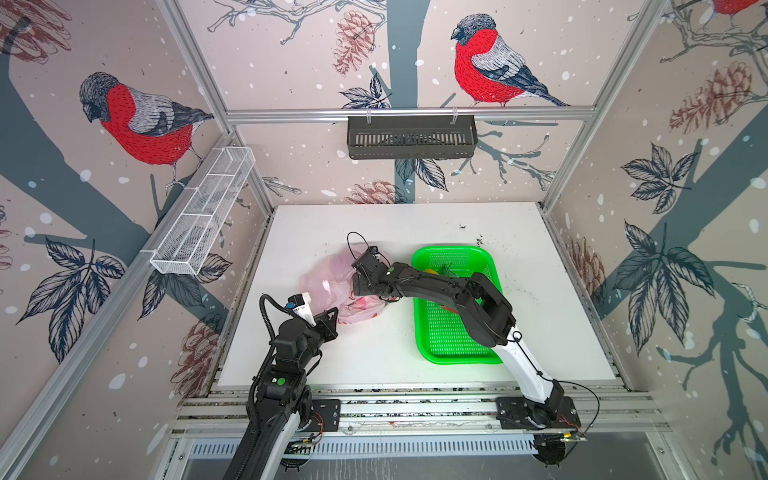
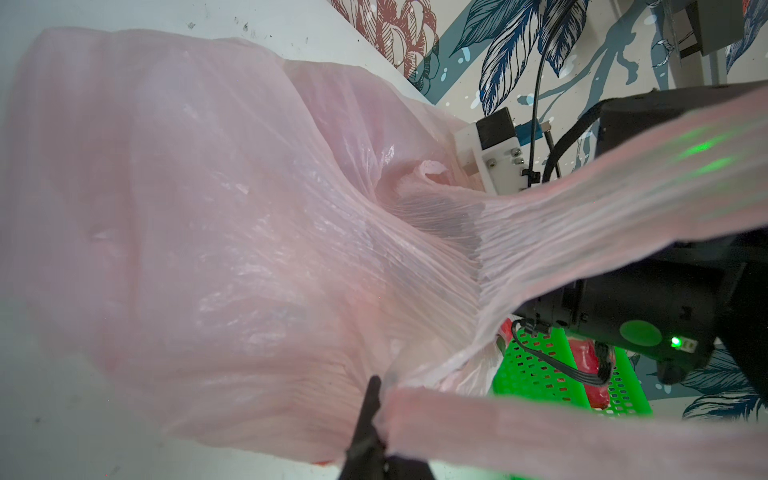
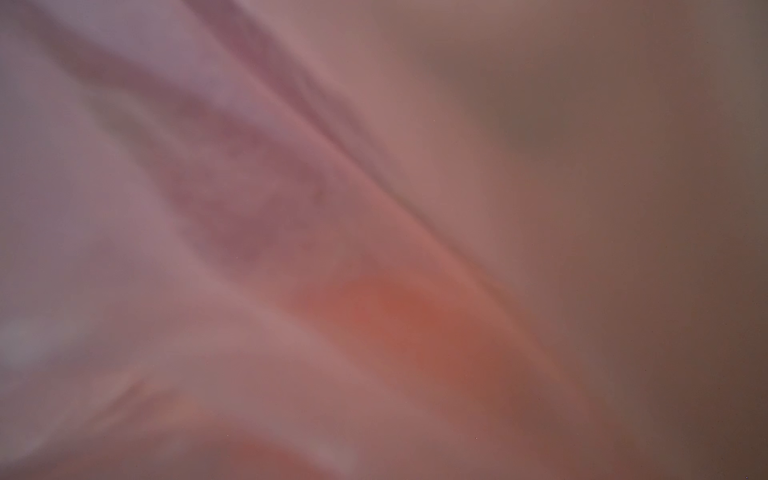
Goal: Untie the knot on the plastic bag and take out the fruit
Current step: 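Lift the orange fruit up out of the bag mouth with the right gripper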
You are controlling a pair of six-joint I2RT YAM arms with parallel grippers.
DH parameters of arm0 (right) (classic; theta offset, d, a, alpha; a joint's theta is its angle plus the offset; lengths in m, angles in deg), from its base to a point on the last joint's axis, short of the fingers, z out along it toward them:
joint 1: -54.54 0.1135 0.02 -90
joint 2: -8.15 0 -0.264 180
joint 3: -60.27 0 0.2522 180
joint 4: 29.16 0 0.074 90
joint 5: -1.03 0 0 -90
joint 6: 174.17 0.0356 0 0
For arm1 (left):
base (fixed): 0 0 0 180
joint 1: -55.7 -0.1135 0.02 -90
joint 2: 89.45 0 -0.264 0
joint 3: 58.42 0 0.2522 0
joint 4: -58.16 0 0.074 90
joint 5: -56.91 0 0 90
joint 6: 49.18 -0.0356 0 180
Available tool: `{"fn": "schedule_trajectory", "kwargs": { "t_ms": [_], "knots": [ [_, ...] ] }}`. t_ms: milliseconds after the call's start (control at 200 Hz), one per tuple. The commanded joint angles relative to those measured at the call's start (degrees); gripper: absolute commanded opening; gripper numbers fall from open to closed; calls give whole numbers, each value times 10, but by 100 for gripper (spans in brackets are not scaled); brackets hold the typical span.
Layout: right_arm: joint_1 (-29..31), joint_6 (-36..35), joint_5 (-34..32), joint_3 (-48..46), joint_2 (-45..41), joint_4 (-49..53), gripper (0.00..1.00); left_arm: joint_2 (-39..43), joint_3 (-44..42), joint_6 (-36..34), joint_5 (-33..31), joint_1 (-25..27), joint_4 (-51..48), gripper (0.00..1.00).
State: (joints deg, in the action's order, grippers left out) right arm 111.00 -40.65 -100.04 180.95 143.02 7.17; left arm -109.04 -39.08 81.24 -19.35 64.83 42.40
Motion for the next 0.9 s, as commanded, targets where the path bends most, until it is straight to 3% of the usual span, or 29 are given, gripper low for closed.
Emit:
{"fn": "schedule_trajectory", "kwargs": {
  "t_ms": [0, 646, 896],
  "knots": [
    [0, 2, 2, 8, 0, 1, 92, 0, 1, -3, 5, 0, 18, 0],
    [8, 9, -5, 57, 25, 15, 94, 1, 2, -7, 11, 0, 29, 0],
    [7, 14, -12, 72, 34, 17, 87, 4, 1, -6, 9, 0, 29, 0]
  ]
}}
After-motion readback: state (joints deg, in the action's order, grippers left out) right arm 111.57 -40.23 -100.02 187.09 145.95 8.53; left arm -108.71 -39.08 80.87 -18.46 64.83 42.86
